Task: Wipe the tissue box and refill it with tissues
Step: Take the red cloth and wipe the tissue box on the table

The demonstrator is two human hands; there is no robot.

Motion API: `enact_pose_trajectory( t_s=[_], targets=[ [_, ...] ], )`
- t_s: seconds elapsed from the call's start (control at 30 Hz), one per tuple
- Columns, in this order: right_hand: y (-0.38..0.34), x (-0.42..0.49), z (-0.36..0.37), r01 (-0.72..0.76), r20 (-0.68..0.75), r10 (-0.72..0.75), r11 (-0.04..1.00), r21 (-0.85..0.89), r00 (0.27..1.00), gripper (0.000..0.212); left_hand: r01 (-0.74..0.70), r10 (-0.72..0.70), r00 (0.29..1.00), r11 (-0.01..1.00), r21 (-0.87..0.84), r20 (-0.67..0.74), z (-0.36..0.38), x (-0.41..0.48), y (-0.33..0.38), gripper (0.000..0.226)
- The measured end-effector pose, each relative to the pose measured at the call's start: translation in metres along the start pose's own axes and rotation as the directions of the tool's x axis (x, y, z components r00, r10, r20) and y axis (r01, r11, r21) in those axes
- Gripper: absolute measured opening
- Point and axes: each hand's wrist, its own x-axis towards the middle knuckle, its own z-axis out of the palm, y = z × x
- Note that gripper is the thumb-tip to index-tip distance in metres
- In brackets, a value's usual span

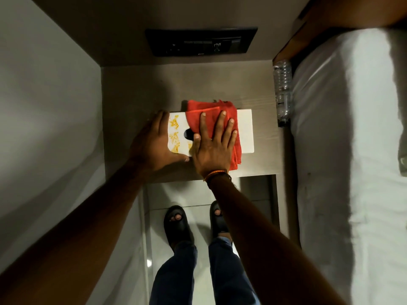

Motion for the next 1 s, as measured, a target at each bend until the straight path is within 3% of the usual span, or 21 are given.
enact_pose_trajectory(
  t_s=[0.17, 0.47, 0.7, 0.8, 1.0],
  targets=[
    [0.025, 0.005, -0.006, 0.007, -0.014, -0.007, 0.999, 0.032, 1.0, 0.058, -0.008, 0.008, 1.0, 1.0, 0.018, 0.002, -0.001, 0.001, -0.003, 0.147],
    [0.02, 0.014, -0.012, -0.177, -0.016, 0.179, 0.982, 0.072, 0.984, 0.058, -0.003, 0.002, 1.0, 1.0, 0.024, 0.018, 0.0, 0.002, -0.002, 0.146],
    [-0.022, -0.005, 0.004, -0.046, 0.007, 0.045, 0.993, 0.105, 0.999, 0.059, -0.029, 0.029, 0.999, 1.0, 0.0, -0.03, 0.0, 0.001, -0.003, 0.134],
    [-0.007, -0.006, 0.001, 0.006, 0.017, -0.008, 0.994, 0.105, 1.0, 0.059, -0.024, 0.024, 1.0, 1.0, -0.003, -0.012, -0.002, 0.001, -0.003, 0.142],
    [0.044, 0.013, -0.012, -0.103, -0.02, 0.105, 0.991, 0.09, 0.994, 0.057, -0.008, 0.007, 1.0, 1.0, 0.02, 0.015, -0.004, 0.001, -0.002, 0.145]
  ],
)
